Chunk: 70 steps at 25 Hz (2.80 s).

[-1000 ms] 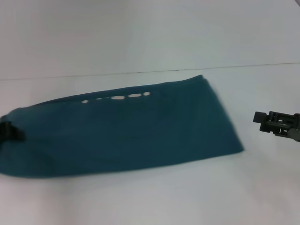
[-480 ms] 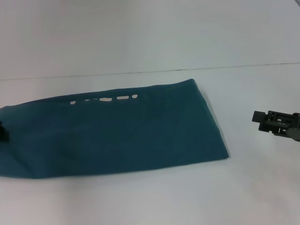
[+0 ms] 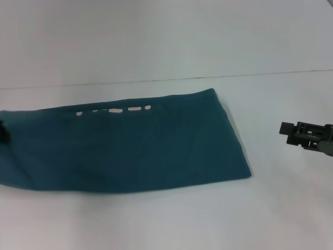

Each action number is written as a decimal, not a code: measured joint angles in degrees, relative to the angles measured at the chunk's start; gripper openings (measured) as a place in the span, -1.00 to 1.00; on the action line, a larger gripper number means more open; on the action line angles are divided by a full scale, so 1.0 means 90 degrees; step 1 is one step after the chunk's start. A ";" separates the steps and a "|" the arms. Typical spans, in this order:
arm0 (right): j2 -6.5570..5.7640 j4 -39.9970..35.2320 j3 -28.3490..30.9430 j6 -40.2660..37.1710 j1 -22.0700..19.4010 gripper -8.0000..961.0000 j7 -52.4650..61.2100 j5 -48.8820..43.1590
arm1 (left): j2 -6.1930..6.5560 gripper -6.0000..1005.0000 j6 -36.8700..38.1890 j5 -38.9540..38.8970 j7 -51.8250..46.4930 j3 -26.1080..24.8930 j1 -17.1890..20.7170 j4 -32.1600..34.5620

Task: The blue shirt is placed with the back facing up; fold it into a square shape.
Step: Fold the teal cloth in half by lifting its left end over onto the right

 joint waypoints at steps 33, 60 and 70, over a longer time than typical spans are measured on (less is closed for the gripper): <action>0.0014 0.0000 -0.0061 0.0086 0.0076 0.58 -0.0056 -0.0033 | -0.0462 -0.90 0.1139 0.0694 -0.1094 0.5296 -0.3241 0.0852; 0.0060 0.0088 -0.0069 0.0249 0.0165 0.58 -0.0051 -0.0193 | -0.1132 -0.90 -0.0698 0.0693 -0.1326 0.6402 -0.4128 -0.1066; 0.0062 0.0088 -0.0068 0.0263 0.0137 0.59 -0.0059 -0.0199 | -0.1167 -0.85 -0.0780 0.0683 -0.1293 0.6398 -0.4151 -0.1031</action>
